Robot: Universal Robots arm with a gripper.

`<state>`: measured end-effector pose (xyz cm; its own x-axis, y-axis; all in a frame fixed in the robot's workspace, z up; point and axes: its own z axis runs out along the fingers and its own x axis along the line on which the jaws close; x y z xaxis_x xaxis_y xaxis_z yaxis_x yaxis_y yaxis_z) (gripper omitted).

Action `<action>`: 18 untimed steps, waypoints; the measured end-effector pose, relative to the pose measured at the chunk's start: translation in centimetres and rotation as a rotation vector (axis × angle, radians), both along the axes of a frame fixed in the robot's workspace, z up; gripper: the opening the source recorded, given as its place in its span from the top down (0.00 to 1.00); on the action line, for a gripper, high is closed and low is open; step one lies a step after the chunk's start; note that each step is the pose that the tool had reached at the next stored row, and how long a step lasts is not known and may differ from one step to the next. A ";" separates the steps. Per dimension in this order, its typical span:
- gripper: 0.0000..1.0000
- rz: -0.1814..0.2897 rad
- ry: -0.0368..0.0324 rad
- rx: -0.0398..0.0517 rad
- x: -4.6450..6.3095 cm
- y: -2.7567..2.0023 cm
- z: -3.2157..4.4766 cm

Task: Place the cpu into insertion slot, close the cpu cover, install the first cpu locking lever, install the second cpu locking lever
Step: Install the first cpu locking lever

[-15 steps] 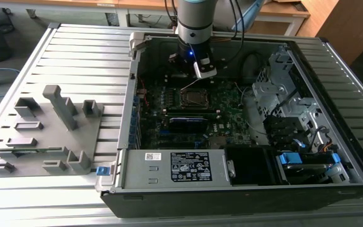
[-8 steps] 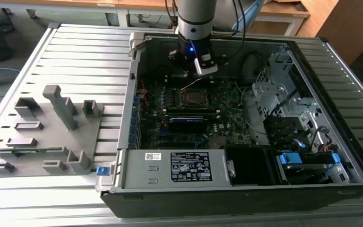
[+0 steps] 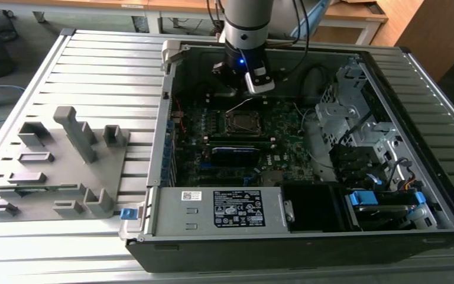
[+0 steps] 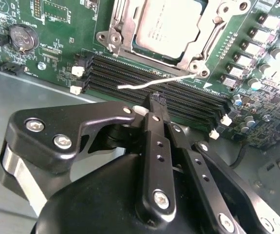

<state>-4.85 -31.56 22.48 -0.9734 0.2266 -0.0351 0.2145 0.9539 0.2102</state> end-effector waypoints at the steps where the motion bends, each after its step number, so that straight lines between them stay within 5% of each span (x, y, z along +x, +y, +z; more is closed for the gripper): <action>1: 0.90 0.000 0.0000 0.0000 0.0 -0.09 0.00; 18: 0.90 -0.001 -0.0001 0.0000 0.4 -0.64 -0.18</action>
<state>-4.49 -32.21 22.30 -0.9732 0.2271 -0.0351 0.2150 0.9537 0.2102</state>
